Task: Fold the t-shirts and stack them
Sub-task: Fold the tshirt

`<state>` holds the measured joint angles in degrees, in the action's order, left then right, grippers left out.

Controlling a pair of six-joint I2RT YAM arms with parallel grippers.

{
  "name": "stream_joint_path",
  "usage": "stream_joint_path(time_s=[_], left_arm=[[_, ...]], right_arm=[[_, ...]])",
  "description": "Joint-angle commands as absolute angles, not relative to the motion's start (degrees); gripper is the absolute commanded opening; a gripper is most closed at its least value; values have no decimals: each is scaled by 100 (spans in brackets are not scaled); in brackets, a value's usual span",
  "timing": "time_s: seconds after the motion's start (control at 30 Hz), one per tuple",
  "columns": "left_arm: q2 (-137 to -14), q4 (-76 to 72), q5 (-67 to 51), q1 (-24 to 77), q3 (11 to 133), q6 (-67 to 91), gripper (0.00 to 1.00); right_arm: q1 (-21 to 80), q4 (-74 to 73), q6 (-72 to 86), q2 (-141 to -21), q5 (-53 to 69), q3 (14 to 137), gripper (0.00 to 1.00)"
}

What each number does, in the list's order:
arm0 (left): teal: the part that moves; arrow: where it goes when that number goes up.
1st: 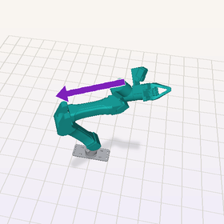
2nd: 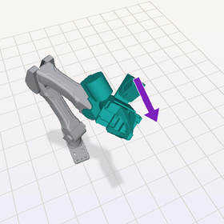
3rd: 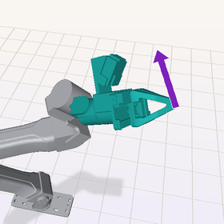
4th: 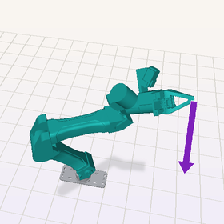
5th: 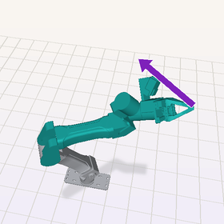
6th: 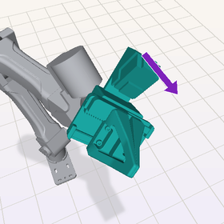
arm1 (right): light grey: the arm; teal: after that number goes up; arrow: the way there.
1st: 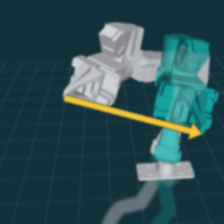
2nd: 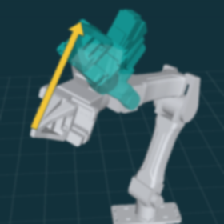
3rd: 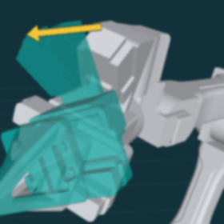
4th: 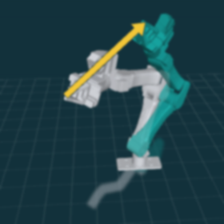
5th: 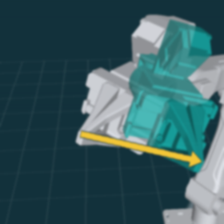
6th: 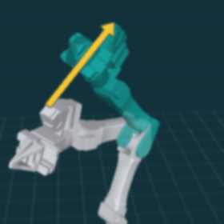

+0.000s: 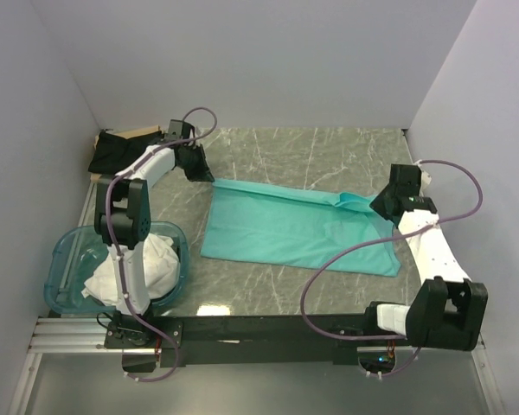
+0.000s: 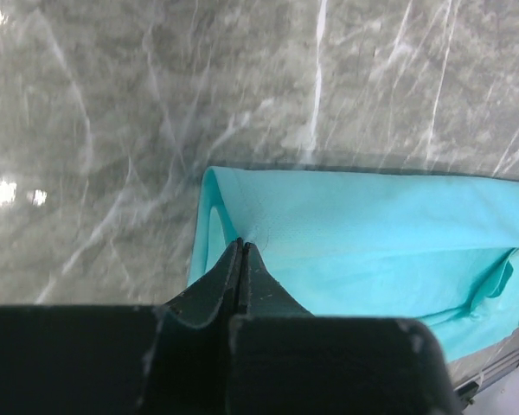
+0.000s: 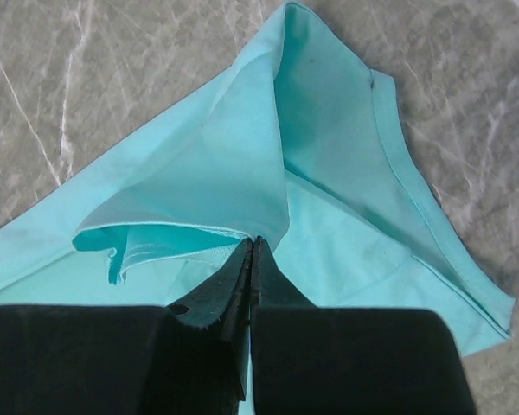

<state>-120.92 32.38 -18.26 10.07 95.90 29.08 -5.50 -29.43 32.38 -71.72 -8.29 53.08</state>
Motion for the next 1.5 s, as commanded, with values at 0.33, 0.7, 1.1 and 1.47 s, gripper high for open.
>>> stream_joint_path(time_s=[0.33,0.7,1.1,1.47], left_arm=[[-10609,2997,-1775,1002,8122,2804,0],[-10108,3094,-1881,1002,7532,2953,0],[-9888,3366,-1705,1002,7005,3191,0],[-9501,3762,-1608,1002,6864,3331,52]], right_arm=[[-510,-3261,3489,-6091,-888,4544,0],[-510,-3787,3357,-5520,-976,4430,0],[-501,-4061,3445,-4817,-905,3964,0],[-247,-4702,3656,-4852,-1151,4280,35]])
